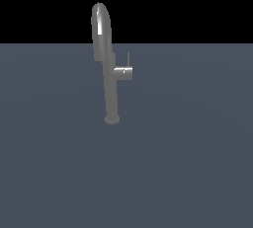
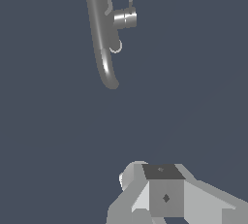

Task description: Turn on the faucet by rotating a designated handle.

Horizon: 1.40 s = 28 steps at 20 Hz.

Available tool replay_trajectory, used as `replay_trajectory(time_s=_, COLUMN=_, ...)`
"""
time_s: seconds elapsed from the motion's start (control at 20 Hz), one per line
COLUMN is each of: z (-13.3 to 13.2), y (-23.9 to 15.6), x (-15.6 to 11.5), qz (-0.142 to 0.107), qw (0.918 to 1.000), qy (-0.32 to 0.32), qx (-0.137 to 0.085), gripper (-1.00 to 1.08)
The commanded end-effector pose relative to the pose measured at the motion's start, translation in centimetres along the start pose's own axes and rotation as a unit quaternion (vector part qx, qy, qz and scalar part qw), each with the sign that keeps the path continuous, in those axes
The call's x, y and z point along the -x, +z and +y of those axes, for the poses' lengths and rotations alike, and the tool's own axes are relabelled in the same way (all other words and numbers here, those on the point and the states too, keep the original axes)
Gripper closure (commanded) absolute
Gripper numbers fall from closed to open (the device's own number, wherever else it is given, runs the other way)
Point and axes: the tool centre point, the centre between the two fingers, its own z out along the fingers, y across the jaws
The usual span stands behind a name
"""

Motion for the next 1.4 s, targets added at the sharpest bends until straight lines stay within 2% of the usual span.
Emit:
replay_trajectory(time_s=0.0, z=-0.3, y=0.1, x=-0.9, qz=-0.014, qw=0.9997, qy=0.013, qx=-0.013, gripper=1.08)
replay_trajectory(time_s=0.35, z=-1.1, y=0.5, x=-4.3, qz=-0.067, qw=0.9939, qy=0.062, qx=-0.061, gripper=1.08)
replay_trajectory(time_s=0.7, z=-1.7, y=1.3, x=-8.1, qz=-0.126, qw=0.9786, qy=0.115, qx=-0.115, gripper=1.08)
replay_trajectory(time_s=1.05, z=-1.9, y=2.6, x=-12.0, qz=-0.186, qw=0.9525, qy=0.170, qx=-0.171, gripper=1.08)
replay_trajectory(time_s=1.35, z=-1.9, y=4.1, x=-15.4, qz=-0.238, qw=0.9205, qy=0.218, qx=-0.220, gripper=1.08)
